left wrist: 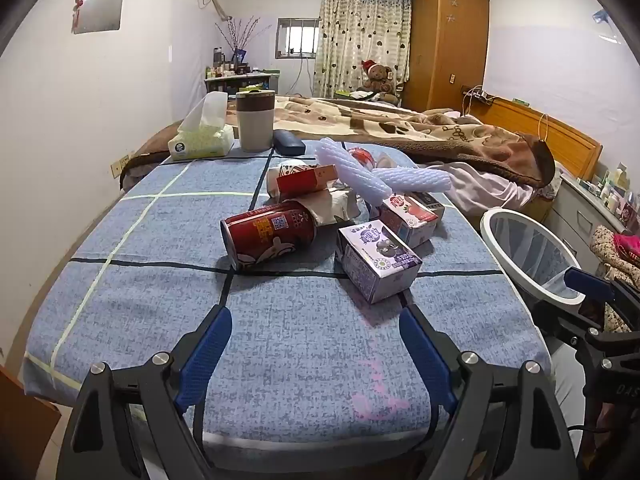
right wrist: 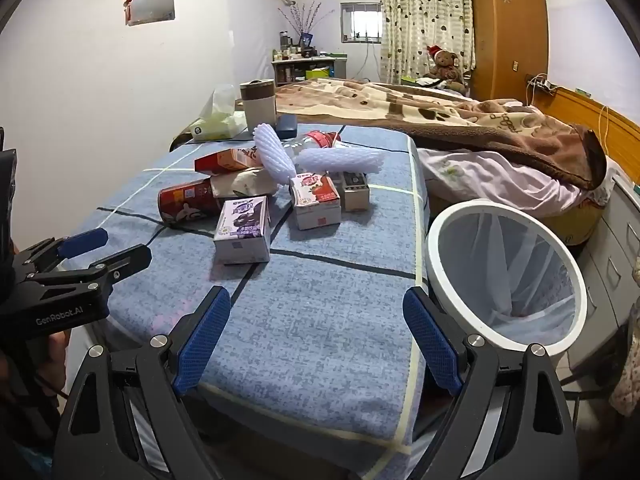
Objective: Collect trash
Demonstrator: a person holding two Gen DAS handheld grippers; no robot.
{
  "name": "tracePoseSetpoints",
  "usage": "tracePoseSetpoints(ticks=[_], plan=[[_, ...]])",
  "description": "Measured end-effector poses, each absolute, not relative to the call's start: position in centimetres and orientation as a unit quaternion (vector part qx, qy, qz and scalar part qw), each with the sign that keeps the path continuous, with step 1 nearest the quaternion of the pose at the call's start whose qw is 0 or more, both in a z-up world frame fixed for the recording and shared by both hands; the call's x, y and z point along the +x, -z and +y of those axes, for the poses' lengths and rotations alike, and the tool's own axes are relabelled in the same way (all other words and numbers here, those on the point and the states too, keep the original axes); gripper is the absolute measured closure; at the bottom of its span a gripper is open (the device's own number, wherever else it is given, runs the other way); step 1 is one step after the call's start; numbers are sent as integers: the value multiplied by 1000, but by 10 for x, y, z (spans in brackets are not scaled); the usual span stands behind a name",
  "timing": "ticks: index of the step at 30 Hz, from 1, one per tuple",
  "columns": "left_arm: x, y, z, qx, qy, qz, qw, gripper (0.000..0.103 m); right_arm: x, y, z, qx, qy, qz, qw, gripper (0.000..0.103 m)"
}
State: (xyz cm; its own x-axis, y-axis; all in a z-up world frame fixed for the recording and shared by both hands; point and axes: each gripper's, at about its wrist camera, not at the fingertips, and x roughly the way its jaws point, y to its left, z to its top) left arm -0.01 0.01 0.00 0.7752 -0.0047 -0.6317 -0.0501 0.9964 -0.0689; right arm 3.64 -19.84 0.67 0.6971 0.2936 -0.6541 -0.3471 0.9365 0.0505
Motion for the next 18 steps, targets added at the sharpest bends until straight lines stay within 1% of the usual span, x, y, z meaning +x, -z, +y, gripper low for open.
tracePoseSetpoints(ticks=[18], plan=[[1,0,0,-37,-12,336,941,17,37,-7,-198,-36,-172,347,921,13]])
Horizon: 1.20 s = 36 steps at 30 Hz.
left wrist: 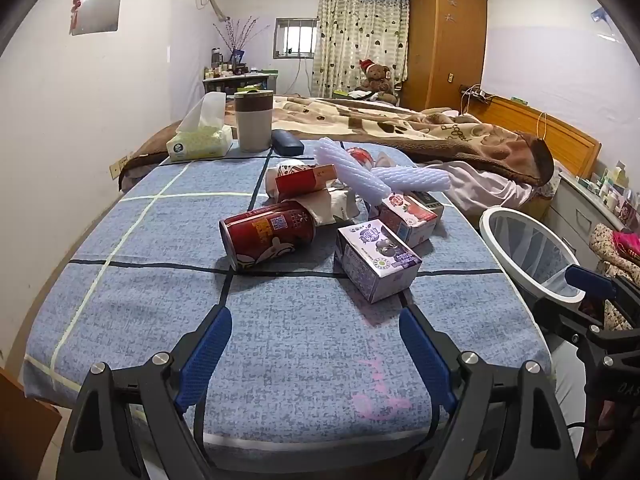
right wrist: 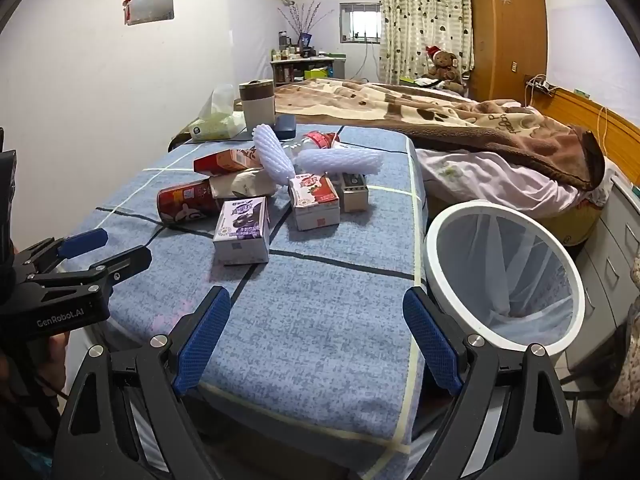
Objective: Collect trash
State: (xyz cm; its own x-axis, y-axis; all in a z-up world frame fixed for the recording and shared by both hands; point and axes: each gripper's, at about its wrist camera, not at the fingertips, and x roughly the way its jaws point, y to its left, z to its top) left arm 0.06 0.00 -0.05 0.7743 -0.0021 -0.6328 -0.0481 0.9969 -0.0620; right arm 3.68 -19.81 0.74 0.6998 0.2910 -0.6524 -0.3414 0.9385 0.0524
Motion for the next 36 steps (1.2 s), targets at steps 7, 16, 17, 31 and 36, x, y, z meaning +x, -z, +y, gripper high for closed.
tracePoseSetpoints(ticks=[7,16,17,31,36], plan=[[2,0,0,-36,-12,336,941,17,37,-8,-198,-37,-172,347,921,13],[2,0,0,-35,-13,337,941,17,37,-8,-198,-37,-172,347,921,13],[2,0,0,-35,-13,337,941,17,37,-8,-198,-38,-172,347,921,13],[2,0,0,-35,-13,337,941,17,38,-9,-199,-35,-172,348,921,13],[2,0,0,-35,-12,337,941,17,37,-8,-199,-36,-172,348,921,13]])
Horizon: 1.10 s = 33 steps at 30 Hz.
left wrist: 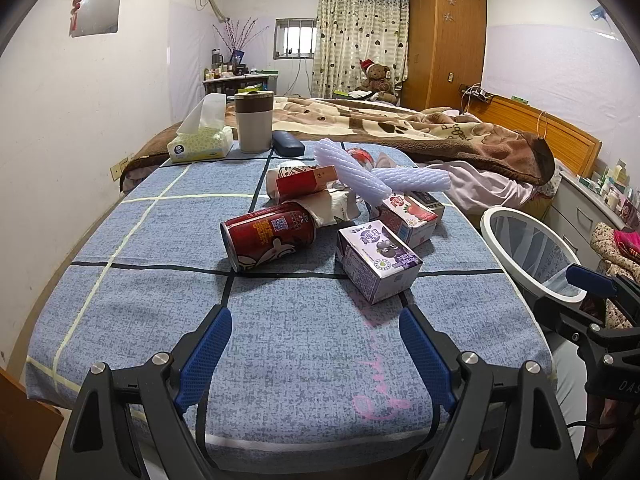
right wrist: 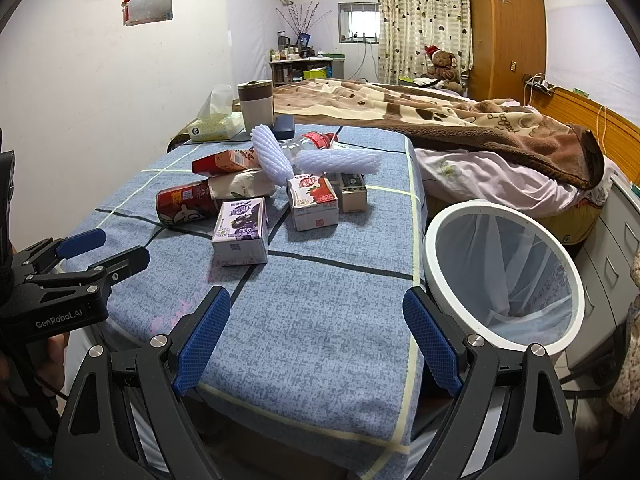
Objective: Collect trash
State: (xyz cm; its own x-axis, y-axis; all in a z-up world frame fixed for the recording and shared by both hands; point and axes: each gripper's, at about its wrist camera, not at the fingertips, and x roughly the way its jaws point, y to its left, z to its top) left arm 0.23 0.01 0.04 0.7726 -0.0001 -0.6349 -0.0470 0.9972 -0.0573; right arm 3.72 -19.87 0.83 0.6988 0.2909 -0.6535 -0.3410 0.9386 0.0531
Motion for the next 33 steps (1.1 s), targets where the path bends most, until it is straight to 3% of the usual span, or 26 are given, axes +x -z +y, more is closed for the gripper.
tracePoseSetpoints(ticks=[33], plan=[[5,-2,4,-34,-16,334,942,17,38,-7,-200,-37,-171,348,921,13]])
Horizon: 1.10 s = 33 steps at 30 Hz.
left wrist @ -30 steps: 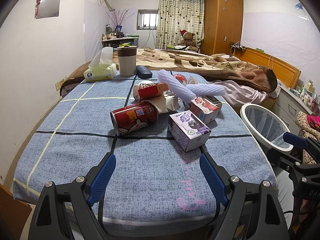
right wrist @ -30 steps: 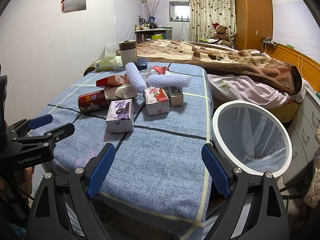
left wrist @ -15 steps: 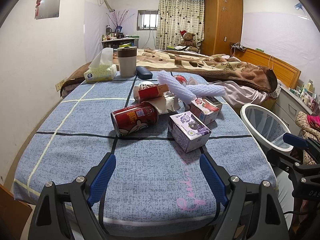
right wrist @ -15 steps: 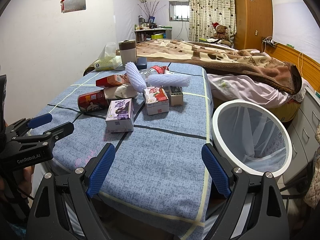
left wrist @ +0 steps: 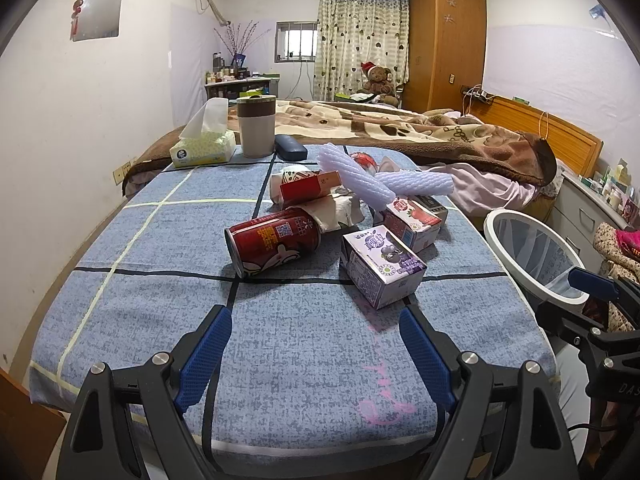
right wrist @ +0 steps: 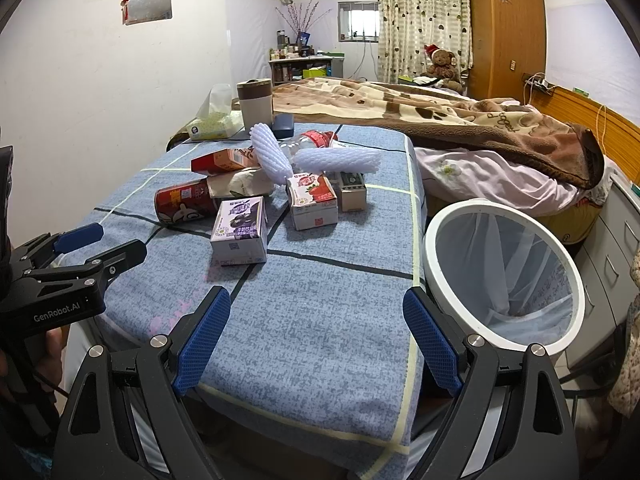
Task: Collect trash
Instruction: 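Grasp the red can with the left tool while the right tool grasps the purple carton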
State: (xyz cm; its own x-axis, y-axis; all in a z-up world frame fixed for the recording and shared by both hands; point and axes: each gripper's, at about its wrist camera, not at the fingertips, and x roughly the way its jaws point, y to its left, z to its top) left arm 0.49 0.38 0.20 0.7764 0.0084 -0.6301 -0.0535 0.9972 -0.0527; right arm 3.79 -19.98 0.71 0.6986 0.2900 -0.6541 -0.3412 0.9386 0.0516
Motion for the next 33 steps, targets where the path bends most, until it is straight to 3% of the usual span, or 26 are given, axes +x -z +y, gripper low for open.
tracePoseSetpoints(ticks=[33], plan=[[72,17,77,-65,-6,343,937,21,99,17,-130,-41,-227,389,892,15]])
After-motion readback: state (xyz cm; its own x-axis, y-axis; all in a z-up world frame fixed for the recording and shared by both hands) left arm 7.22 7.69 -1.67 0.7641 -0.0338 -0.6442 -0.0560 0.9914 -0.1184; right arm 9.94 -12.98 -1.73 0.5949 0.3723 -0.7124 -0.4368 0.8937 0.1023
